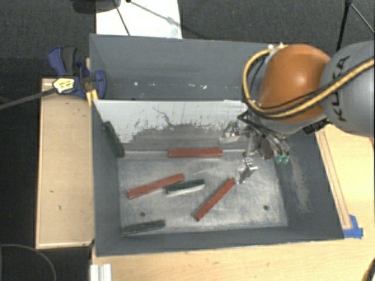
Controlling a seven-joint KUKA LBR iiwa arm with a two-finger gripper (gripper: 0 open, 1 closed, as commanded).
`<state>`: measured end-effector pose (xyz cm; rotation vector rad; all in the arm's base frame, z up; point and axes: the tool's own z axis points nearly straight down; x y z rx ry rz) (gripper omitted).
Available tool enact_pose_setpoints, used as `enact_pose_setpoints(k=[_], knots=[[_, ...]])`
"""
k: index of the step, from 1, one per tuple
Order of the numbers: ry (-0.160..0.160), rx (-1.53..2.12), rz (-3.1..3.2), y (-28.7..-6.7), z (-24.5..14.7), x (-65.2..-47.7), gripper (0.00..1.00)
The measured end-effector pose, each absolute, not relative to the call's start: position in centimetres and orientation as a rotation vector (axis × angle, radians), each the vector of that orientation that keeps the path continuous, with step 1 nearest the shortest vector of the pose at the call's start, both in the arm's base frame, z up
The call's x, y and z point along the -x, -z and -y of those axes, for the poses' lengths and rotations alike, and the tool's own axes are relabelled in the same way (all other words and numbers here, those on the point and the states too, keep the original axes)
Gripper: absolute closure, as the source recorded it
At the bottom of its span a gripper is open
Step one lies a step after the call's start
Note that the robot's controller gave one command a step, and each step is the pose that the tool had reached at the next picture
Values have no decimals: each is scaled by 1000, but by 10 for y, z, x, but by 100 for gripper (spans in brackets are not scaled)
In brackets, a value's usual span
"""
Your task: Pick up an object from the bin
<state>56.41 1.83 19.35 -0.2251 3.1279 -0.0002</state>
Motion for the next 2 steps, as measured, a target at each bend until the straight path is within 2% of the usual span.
enact_pose_setpoints(k=[1,2], knots=[[-1,703,-3060,-166,-55,-552,0],[-1,791,-3038,-135,-88,-540,0]])
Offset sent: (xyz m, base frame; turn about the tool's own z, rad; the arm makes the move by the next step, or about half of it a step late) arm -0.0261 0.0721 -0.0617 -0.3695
